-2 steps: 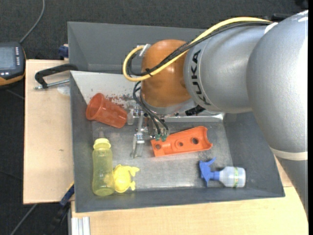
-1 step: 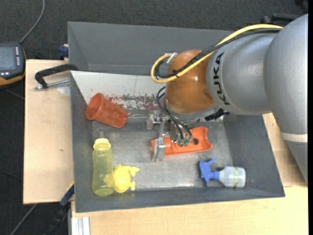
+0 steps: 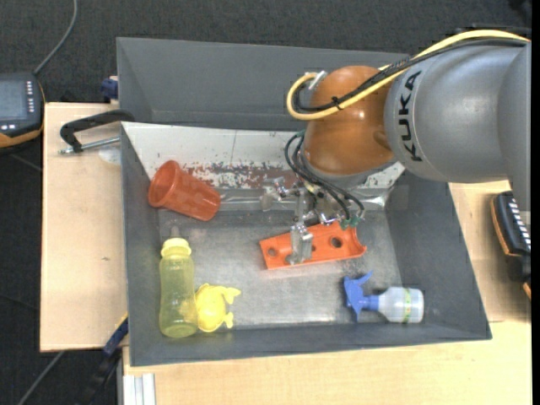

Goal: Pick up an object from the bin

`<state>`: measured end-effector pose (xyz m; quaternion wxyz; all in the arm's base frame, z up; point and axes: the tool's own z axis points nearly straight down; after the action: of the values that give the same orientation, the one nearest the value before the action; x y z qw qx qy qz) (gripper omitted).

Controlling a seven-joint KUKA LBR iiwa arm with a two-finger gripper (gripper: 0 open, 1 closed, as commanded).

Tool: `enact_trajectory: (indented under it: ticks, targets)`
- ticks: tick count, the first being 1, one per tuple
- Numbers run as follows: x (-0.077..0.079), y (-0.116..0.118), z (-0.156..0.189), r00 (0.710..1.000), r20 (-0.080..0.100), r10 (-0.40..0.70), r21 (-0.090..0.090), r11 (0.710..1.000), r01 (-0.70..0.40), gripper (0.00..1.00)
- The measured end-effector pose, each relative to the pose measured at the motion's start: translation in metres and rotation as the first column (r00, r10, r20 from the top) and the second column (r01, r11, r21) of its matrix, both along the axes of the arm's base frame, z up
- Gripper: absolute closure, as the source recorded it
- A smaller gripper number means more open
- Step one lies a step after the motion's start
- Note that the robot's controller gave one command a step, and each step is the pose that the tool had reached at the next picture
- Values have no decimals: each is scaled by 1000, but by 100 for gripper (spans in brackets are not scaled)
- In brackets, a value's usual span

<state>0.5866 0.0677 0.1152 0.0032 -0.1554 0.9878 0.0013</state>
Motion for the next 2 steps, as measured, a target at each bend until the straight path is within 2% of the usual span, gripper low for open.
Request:
enact_trajectory:
  ticks: [1, 2]
  targets:
    - [-13, -43, -6, 981, -5, -192, 0, 981, 192, 0]
    - [-4, -51, -36, 1000, 1, -16, 1, 1000, 16, 0]
